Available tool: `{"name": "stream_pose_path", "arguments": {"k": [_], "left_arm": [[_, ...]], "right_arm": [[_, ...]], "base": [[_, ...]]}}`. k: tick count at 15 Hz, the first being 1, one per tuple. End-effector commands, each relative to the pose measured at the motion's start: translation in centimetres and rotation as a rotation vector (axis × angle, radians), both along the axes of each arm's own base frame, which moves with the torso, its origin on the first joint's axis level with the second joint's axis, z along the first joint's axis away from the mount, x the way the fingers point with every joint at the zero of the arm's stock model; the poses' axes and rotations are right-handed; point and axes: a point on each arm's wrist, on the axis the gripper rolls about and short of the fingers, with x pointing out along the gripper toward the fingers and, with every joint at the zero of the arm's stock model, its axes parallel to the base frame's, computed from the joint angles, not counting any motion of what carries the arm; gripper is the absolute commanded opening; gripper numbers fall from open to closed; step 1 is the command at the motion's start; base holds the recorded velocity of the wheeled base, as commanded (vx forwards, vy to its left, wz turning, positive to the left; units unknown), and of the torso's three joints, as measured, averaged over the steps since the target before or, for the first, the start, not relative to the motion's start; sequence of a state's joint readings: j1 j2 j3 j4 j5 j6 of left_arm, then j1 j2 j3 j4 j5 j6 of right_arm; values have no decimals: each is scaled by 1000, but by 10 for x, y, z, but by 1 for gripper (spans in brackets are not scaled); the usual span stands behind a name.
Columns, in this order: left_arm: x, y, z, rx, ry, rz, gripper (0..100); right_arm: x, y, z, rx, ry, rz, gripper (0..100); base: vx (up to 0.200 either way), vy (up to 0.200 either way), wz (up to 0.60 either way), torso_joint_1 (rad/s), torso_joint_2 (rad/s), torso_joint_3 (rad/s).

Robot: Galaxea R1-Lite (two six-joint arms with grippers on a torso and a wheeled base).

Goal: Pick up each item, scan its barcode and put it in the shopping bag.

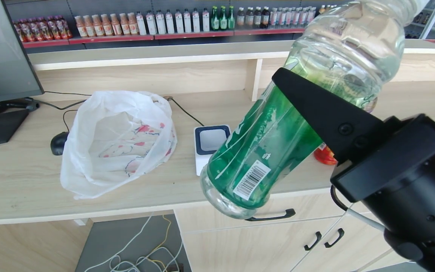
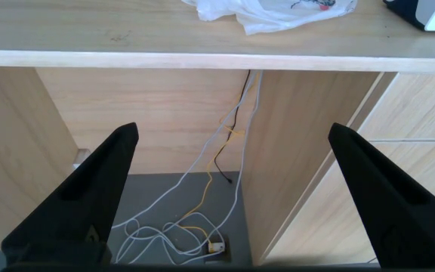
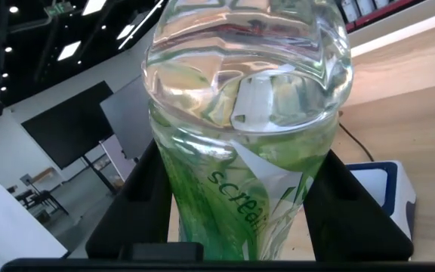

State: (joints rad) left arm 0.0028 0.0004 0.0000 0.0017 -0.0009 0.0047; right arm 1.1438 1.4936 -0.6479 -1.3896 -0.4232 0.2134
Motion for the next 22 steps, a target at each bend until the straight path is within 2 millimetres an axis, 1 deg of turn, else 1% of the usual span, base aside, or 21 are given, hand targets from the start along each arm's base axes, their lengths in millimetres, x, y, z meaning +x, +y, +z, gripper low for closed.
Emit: {"name": "stream_pose_path", "arguments": {"k": [1, 7, 8, 10, 13, 14, 16, 18, 21, 22], "left_arm": [[0, 0, 0, 0, -1, 1, 100], [0, 0, 0, 0, -1, 1, 100], [0, 0, 0, 0, -1, 1, 100], [0, 0, 0, 0, -1, 0, 100], [0, 0, 0, 0, -1, 1, 100], [0, 0, 0, 0, -1, 1, 100], [0, 0, 0, 0, -1, 1, 100], [0, 0, 0, 0, -1, 1, 100], [0, 0, 0, 0, -1, 0, 100], [0, 0, 0, 0, -1, 0, 100]], "right_arm": [[1, 1, -1, -5, 2, -1, 0], [2, 3, -4, -33, 2, 2, 0], [2, 7, -7, -86, -26, 25, 0], [5, 13, -12, -125, -35, 21, 0], [11, 26, -27, -267, -78, -27, 0], [11, 27, -28, -281, -83, -34, 0], [28, 27, -37, -417, -146, -148, 0], [42, 22, -39, -497, -187, -243, 0], [53, 15, -34, -555, -254, -347, 0], [61, 9, -31, -563, -272, -401, 0]], "base": [[0, 0, 0, 0, 0, 0], [0, 0, 0, 0, 0, 0], [0, 0, 0, 0, 0, 0], [0, 0, 0, 0, 0, 0], [0, 0, 0, 0, 0, 0], [0, 0, 0, 0, 0, 0], [0, 0, 0, 0, 0, 0], [0, 0, 0, 0, 0, 0], [0, 0, 0, 0, 0, 0], [0, 0, 0, 0, 0, 0]]}}
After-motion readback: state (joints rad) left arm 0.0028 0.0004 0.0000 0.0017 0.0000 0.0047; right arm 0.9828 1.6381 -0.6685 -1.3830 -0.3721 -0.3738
